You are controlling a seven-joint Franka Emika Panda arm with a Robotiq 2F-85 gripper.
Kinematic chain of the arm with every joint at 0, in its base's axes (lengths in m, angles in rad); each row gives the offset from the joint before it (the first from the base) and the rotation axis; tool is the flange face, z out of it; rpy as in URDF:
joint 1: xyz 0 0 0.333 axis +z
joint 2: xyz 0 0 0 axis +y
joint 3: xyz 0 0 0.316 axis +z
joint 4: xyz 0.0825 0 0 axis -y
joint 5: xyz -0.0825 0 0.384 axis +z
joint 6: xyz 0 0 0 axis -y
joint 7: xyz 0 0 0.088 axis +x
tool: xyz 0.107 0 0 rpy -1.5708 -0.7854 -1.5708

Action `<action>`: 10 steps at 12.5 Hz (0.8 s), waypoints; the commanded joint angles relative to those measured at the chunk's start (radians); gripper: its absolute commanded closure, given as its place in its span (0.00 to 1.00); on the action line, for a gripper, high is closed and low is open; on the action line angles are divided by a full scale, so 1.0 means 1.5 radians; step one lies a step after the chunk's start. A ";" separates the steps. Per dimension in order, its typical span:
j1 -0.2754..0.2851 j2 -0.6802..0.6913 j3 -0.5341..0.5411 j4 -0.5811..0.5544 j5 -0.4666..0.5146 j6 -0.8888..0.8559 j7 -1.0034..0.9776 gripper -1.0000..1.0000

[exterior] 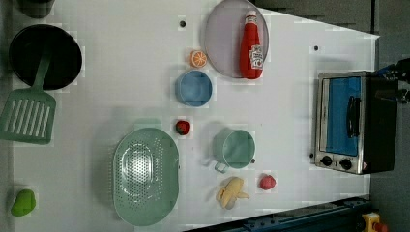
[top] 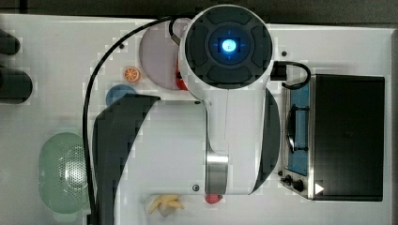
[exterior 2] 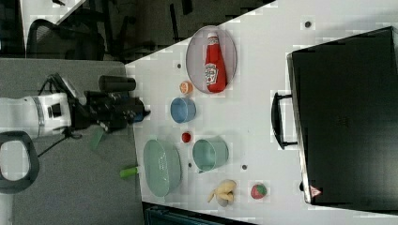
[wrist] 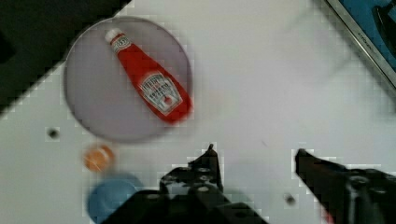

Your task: Pick ketchup from plate and place it on table.

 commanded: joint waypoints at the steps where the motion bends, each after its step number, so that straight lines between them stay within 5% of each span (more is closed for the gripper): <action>1: -0.068 -0.125 0.023 -0.085 0.018 -0.099 0.019 0.21; 3: -0.067 -0.120 0.025 -0.084 0.018 -0.093 0.019 0.00; 10: -0.062 -0.016 0.062 -0.082 0.018 -0.005 0.011 0.00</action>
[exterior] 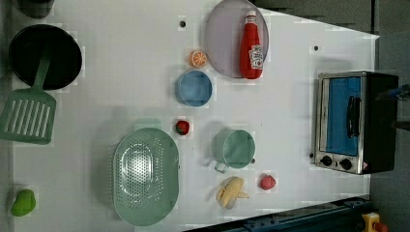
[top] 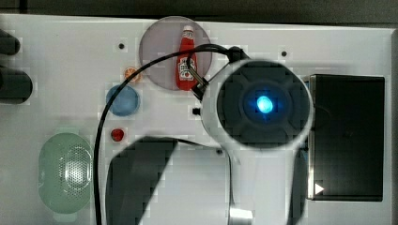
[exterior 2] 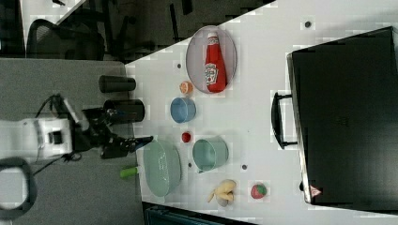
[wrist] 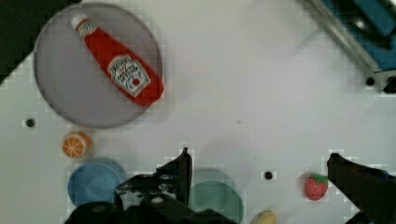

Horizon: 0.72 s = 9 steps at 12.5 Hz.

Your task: Pick ketchup from plate and place it on table.

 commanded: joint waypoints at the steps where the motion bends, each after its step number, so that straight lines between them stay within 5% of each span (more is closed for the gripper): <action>1: 0.005 0.083 0.033 -0.008 0.001 0.023 0.010 0.00; 9: 0.010 0.267 0.059 0.059 0.000 0.128 -0.206 0.00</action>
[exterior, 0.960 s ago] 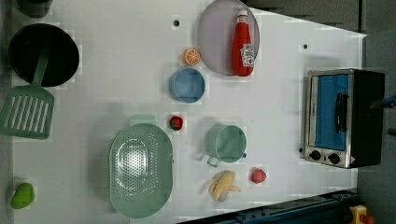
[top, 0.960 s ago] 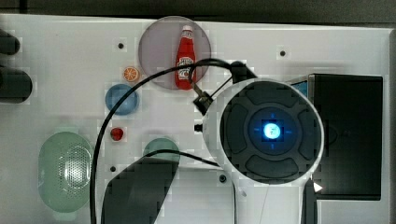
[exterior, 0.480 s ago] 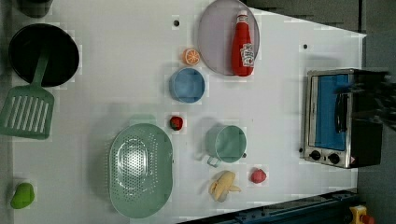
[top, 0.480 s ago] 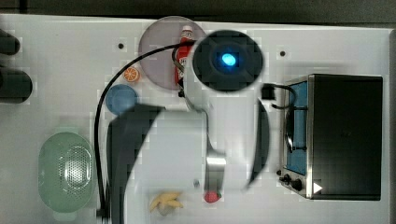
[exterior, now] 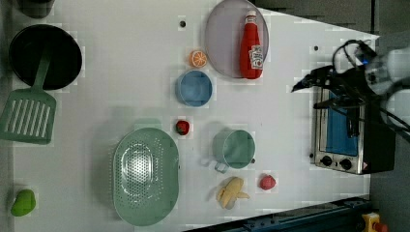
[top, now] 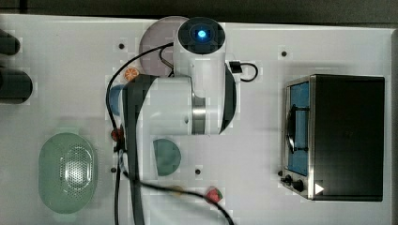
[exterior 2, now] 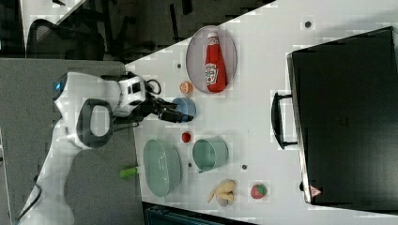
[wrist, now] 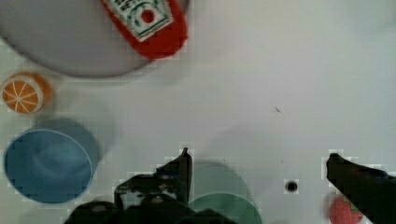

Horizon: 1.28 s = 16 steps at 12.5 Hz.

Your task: Pick ketchup from plate and place it on table.

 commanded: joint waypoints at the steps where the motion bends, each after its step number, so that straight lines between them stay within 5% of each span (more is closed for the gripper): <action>1: 0.004 0.030 0.000 0.065 0.000 0.022 -0.136 0.00; 10: 0.045 0.245 0.001 0.194 -0.113 0.190 -0.254 0.00; 16: 0.048 0.353 0.000 0.231 -0.116 0.285 -0.254 0.00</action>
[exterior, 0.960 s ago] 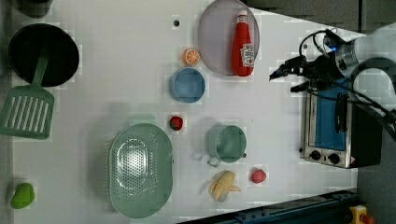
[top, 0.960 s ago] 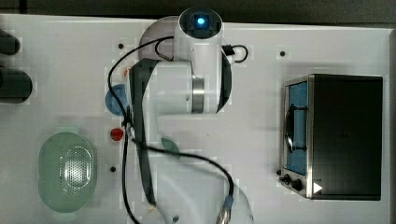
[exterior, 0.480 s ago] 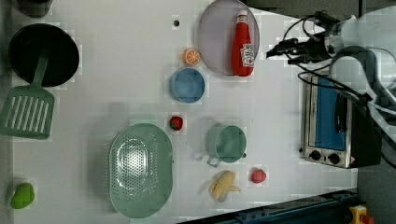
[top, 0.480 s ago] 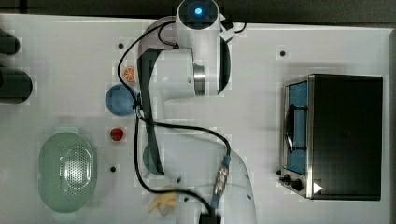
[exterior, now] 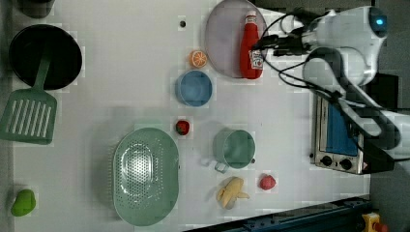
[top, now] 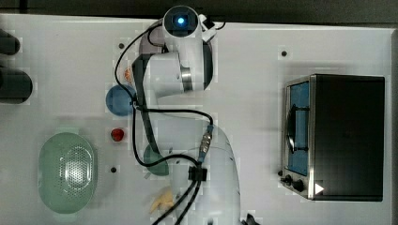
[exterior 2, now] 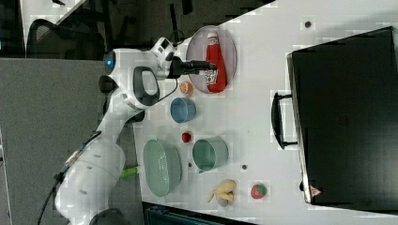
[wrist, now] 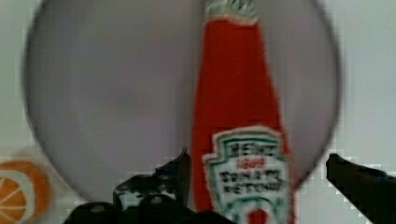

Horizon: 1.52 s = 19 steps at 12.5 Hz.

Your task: Pick ketchup from plate and place it on table.

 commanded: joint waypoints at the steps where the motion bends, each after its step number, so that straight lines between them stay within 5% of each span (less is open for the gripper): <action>1: 0.005 0.029 0.003 0.028 -0.010 0.037 -0.027 0.00; 8: 0.007 0.083 0.002 0.057 -0.019 0.059 -0.026 0.00; 9: 0.007 0.084 0.002 0.057 -0.019 0.060 -0.026 0.04; 12: 0.007 0.084 0.002 0.060 -0.019 0.065 -0.025 0.40; 19: 0.005 0.052 0.005 0.083 -0.008 0.060 -0.024 0.41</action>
